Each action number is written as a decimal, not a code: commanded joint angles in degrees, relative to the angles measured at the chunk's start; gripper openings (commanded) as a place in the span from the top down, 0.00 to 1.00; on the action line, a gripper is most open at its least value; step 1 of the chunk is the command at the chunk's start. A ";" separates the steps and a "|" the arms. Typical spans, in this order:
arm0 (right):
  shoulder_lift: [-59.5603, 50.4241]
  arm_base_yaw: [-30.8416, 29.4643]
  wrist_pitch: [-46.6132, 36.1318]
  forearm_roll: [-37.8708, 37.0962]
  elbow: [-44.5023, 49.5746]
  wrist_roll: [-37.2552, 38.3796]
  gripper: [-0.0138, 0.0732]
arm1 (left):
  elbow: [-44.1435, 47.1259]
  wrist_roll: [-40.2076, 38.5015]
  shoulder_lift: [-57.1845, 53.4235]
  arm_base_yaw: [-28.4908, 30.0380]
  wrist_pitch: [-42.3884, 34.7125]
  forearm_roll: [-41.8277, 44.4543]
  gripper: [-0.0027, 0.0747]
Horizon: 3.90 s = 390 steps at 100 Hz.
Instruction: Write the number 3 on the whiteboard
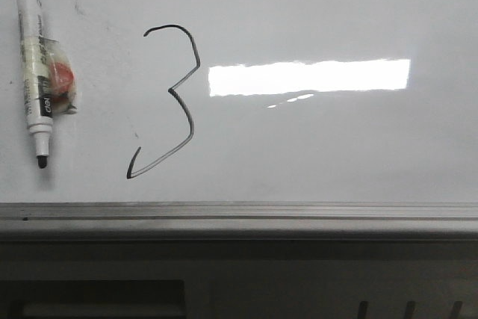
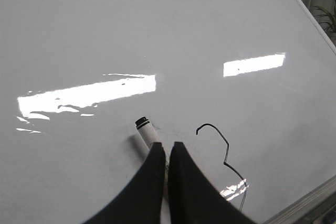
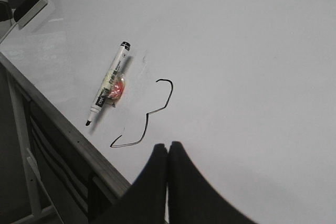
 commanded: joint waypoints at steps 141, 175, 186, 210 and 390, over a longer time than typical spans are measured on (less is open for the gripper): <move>0.26 -0.31 -4.85 -0.31 -1.51 -0.84 0.92 | 17.50 18.98 -1.77 38.80 -9.87 -19.36 0.99; 0.26 -0.31 -4.85 -0.31 -1.51 -0.84 0.92 | 17.65 18.98 -1.84 39.07 0.76 -19.36 0.99; 0.26 -0.31 -4.85 -0.31 -1.51 -0.84 0.92 | 17.65 18.98 -1.84 39.07 0.76 -19.36 0.99; 0.26 -0.31 -4.85 -0.31 -1.51 -0.84 0.92 | 17.65 18.98 -1.73 39.07 0.76 -19.36 0.99; -10.71 -50.42 10.30 -17.57 2.33 17.62 0.92 | 17.65 18.98 -1.73 39.07 0.76 -19.36 0.99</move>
